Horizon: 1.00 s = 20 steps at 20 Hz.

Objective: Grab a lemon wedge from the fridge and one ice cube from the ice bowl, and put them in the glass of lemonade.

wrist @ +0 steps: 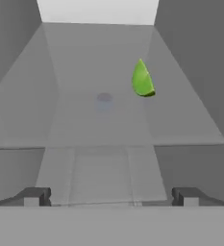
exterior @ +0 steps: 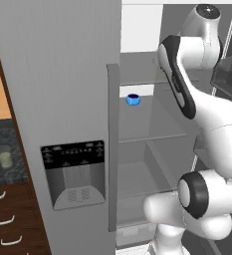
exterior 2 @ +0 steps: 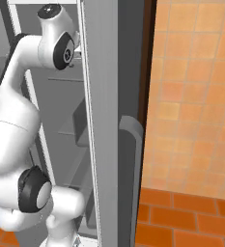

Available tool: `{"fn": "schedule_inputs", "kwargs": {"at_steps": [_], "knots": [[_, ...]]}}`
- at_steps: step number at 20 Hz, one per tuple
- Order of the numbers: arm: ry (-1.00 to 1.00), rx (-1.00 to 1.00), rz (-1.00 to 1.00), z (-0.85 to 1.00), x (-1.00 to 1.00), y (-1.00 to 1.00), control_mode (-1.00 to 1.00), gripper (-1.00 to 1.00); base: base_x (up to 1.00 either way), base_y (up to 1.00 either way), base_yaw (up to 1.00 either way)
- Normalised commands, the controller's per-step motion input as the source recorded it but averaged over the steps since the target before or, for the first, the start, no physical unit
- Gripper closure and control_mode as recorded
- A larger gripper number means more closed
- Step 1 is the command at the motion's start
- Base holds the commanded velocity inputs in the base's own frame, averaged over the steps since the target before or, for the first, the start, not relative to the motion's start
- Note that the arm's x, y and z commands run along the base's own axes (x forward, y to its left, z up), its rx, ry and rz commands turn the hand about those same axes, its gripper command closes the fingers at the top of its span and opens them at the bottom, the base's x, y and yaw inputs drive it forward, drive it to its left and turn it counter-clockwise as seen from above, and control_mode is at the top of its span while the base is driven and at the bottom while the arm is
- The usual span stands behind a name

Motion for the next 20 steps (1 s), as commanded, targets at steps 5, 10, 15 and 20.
{"fn": "schedule_inputs", "kwargs": {"at_steps": [5,10,15,20], "knots": [[0.04,0.0,0.18,-0.12,1.0,-0.19,-1.0,-1.0,0.0,0.0,0.0],[-0.01,-0.01,0.08,-0.21,0.51,-0.1,-1.0,-1.0,0.0,0.0,0.0],[-0.01,-0.11,0.0,-0.19,0.45,-0.08,-1.0,-1.0,0.0,0.0,0.0],[0.09,-0.1,-0.05,-0.49,0.8,-0.1,-1.0,-1.0,0.0,0.0,0.0]]}}
